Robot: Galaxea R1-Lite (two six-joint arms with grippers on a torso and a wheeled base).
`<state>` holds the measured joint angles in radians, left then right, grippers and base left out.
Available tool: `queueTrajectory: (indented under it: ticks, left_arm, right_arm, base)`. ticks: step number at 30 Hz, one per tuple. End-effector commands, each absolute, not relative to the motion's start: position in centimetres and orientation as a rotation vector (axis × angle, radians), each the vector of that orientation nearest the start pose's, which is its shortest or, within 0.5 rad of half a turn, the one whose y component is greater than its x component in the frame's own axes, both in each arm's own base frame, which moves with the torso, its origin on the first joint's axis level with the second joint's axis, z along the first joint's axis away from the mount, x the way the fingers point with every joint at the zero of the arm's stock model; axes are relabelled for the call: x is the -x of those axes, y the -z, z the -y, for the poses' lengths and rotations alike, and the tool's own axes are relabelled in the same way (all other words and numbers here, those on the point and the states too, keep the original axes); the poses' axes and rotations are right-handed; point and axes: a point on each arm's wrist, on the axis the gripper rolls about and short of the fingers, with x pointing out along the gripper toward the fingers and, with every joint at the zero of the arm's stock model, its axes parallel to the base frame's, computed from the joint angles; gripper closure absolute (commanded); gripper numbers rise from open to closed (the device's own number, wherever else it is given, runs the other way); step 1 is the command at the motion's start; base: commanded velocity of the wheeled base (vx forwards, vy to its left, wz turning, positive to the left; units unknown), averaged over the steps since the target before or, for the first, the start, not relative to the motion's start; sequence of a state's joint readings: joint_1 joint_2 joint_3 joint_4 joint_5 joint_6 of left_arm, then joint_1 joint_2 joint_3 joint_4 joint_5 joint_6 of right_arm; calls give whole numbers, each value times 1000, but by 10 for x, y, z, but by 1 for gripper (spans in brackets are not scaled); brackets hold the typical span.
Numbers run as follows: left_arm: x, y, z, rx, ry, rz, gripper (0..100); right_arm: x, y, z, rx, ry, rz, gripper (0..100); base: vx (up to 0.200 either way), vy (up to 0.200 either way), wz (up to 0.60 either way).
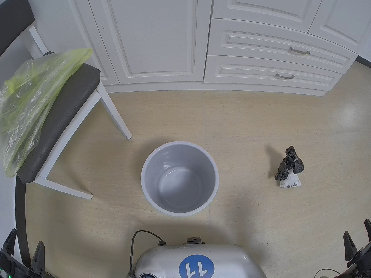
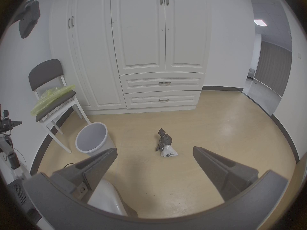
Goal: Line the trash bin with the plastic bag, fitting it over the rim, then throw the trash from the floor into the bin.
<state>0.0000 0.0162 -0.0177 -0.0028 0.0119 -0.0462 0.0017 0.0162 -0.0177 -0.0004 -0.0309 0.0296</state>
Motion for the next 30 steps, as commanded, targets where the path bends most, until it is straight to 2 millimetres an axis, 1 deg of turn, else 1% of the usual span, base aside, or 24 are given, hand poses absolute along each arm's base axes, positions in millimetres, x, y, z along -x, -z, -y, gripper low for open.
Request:
queueTrajectory:
  ticks: [1,5,30]
  left_arm:
    - [23,-76,0,45,-11,3,0]
    - [23,-76,0,17,-5,2,0]
    - [23,-76,0,9,0,2,0]
  right_arm:
    - [23,-76,1,-34,31,4,0]
    - [23,-76,1,-37,31,4,0]
    - [23,-77,1,-40,31,5,0]
  base:
    - [0,0,0]
    - [0,0,0]
    - [0,0,0]
